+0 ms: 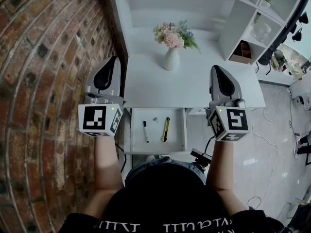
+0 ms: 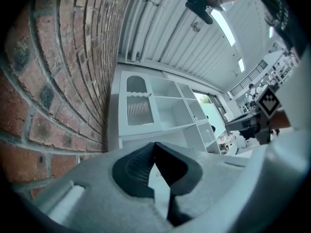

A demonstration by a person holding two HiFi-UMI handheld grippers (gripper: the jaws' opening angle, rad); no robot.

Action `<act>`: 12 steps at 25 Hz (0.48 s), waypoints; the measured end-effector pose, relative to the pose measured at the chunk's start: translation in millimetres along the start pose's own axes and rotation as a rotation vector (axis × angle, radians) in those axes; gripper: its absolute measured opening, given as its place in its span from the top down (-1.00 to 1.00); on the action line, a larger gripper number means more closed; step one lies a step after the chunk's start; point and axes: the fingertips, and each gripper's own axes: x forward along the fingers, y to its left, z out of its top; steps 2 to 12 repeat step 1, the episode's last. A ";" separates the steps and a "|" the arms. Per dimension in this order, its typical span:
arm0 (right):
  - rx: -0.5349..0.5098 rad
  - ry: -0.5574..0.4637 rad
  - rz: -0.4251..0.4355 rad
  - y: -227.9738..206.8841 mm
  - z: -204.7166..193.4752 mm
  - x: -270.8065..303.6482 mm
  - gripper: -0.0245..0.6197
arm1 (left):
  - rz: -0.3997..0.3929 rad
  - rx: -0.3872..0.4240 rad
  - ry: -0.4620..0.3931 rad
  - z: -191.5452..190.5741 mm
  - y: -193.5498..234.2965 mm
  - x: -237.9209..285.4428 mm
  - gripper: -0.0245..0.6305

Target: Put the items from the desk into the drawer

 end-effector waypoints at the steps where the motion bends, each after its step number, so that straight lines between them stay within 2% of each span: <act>1: 0.003 -0.003 0.002 -0.3 0.0 -0.3 0.90 | 0.003 0.002 -0.002 0.5 -0.4 -0.4 0.93; 12: 0.003 -0.003 0.002 -0.3 0.0 -0.3 0.90 | 0.003 0.002 -0.002 0.5 -0.4 -0.4 0.93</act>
